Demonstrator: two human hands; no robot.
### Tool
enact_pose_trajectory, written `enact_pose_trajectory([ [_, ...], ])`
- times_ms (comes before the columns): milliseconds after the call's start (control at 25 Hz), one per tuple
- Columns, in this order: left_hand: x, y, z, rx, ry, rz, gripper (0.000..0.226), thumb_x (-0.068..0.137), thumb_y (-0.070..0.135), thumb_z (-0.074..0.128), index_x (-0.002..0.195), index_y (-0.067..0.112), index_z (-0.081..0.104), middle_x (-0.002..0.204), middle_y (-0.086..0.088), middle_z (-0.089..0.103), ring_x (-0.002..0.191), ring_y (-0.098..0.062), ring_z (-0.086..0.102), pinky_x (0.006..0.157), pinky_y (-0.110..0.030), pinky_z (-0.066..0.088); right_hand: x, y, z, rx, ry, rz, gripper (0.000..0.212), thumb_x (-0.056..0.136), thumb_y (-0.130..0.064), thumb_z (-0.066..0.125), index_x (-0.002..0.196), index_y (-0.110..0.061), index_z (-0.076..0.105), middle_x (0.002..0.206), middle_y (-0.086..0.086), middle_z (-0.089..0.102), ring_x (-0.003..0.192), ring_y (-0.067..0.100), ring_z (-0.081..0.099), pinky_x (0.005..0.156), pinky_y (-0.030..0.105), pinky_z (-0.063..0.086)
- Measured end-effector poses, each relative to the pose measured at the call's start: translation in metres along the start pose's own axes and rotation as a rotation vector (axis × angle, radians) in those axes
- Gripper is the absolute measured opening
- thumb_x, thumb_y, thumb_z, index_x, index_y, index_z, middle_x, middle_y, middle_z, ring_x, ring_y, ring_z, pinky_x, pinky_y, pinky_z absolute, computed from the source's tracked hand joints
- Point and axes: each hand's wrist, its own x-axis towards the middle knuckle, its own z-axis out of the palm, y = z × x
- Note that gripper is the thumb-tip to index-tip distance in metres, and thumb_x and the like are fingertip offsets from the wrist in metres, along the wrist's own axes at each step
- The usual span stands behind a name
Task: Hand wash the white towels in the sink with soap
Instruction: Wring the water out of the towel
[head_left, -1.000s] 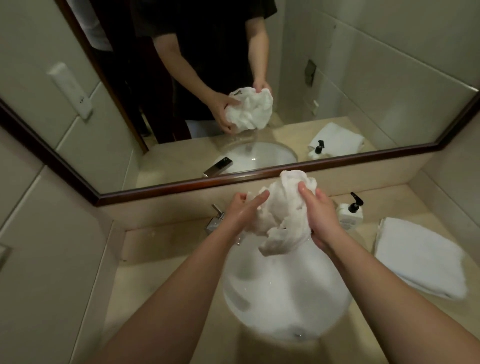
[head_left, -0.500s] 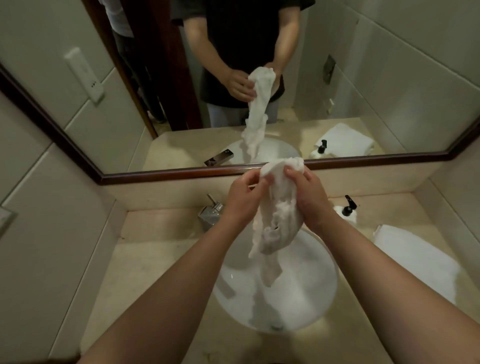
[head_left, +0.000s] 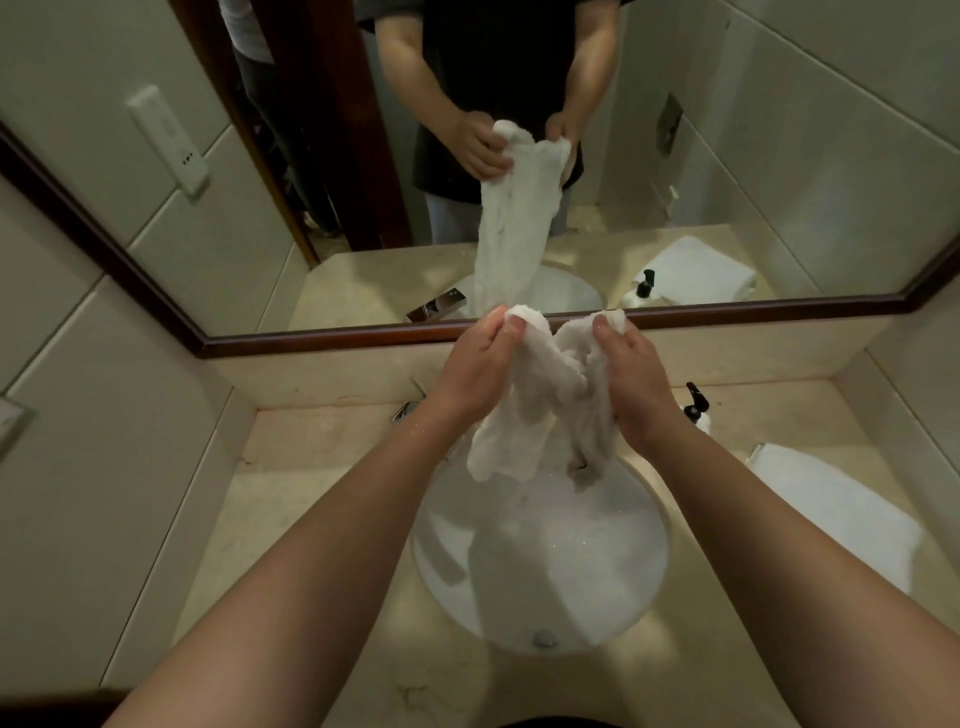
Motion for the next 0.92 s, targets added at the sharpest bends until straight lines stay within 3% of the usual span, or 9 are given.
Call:
enact_pose_trajectory([
  [160, 0.01, 0.009, -0.004, -0.055, -0.086, -0.176, 0.054, 0.086, 0.045, 0.031, 0.105, 0.009, 0.067, 0.105, -0.005, 0.067, 0.095, -0.01, 0.059, 0.09, -0.038, 0.046, 0.008, -0.003, -0.004, 0.081, 0.103, 0.014, 0.019, 0.104, -0.028, 0.047, 0.101, -0.016, 0.062, 0.095, 0.004, 0.066, 0.089, 0.017, 0.064, 0.08, 0.031, 0.054],
  [240, 0.014, 0.015, -0.004, -0.098, -0.169, -0.291, 0.066, 0.09, 0.067, 0.036, 0.111, 0.015, 0.07, 0.116, 0.001, 0.066, 0.105, -0.01, 0.059, 0.096, -0.036, 0.044, 0.01, -0.002, -0.004, 0.131, 0.11, 0.017, 0.019, 0.104, -0.028, 0.048, 0.105, -0.014, 0.062, 0.099, 0.005, 0.066, 0.094, 0.019, 0.065, 0.082, 0.031, 0.053],
  [280, 0.014, 0.017, -0.004, 0.011, -0.22, -0.273, 0.063, 0.092, 0.071, 0.04, 0.115, 0.02, 0.069, 0.119, 0.003, 0.064, 0.108, -0.012, 0.058, 0.094, -0.034, 0.044, 0.01, -0.002, -0.003, 0.163, 0.109, 0.015, 0.022, 0.104, -0.028, 0.048, 0.111, -0.012, 0.061, 0.103, 0.007, 0.066, 0.099, 0.02, 0.065, 0.084, 0.032, 0.053],
  [400, 0.015, 0.01, -0.002, 0.232, -0.303, -0.162, 0.023, 0.094, 0.037, 0.063, 0.091, 0.018, 0.075, 0.096, -0.002, 0.07, 0.084, -0.009, 0.061, 0.073, -0.026, 0.046, 0.01, -0.007, 0.004, 0.298, 0.105, 0.027, 0.033, 0.104, -0.028, 0.047, 0.129, -0.008, 0.053, 0.11, 0.006, 0.064, 0.102, 0.02, 0.064, 0.084, 0.032, 0.055],
  [520, 0.008, 0.002, -0.001, 0.279, -0.282, -0.159, 0.022, 0.095, 0.017, 0.05, 0.1, 0.016, 0.071, 0.1, -0.005, 0.068, 0.084, -0.015, 0.059, 0.072, -0.03, 0.047, 0.009, -0.01, 0.012, 0.458, 0.119, 0.071, 0.031, 0.103, -0.025, 0.048, 0.13, -0.008, 0.051, 0.106, 0.006, 0.064, 0.099, 0.021, 0.065, 0.082, 0.035, 0.056],
  [640, -0.004, -0.004, 0.001, 0.237, -0.286, -0.196, 0.047, 0.099, 0.053, 0.043, 0.119, 0.016, 0.063, 0.115, 0.001, 0.063, 0.102, -0.019, 0.06, 0.088, -0.037, 0.05, 0.011, -0.01, 0.02, 0.591, 0.152, 0.108, 0.036, 0.102, -0.023, 0.051, 0.132, -0.003, 0.05, 0.109, 0.01, 0.064, 0.097, 0.02, 0.067, 0.078, 0.031, 0.057],
  [720, -0.012, -0.013, 0.003, 0.111, -0.311, -0.229, 0.073, 0.077, 0.077, 0.06, 0.127, 0.024, 0.06, 0.116, 0.009, 0.066, 0.104, -0.012, 0.064, 0.088, -0.036, 0.054, 0.014, -0.005, 0.024, 0.651, 0.17, 0.141, 0.039, 0.1, -0.023, 0.054, 0.132, -0.001, 0.05, 0.117, 0.013, 0.063, 0.105, 0.022, 0.066, 0.089, 0.036, 0.055],
  [800, -0.02, -0.026, 0.006, 0.037, -0.295, -0.216, 0.074, 0.072, 0.064, 0.077, 0.131, 0.025, 0.057, 0.113, 0.003, 0.07, 0.099, -0.012, 0.068, 0.083, -0.034, 0.059, 0.017, 0.0, 0.03, 0.635, 0.171, 0.185, 0.04, 0.099, -0.025, 0.056, 0.129, 0.001, 0.052, 0.122, 0.016, 0.062, 0.115, 0.026, 0.062, 0.103, 0.043, 0.049],
  [920, -0.027, -0.042, 0.013, -0.193, -0.159, -0.204, 0.037, 0.094, 0.031, 0.068, 0.124, 0.01, 0.062, 0.106, -0.015, 0.072, 0.089, -0.011, 0.069, 0.084, -0.031, 0.055, 0.016, 0.004, 0.034, 0.624, 0.079, 0.164, 0.042, 0.1, -0.022, 0.053, 0.132, 0.004, 0.049, 0.114, 0.015, 0.06, 0.117, 0.028, 0.06, 0.104, 0.042, 0.048],
])
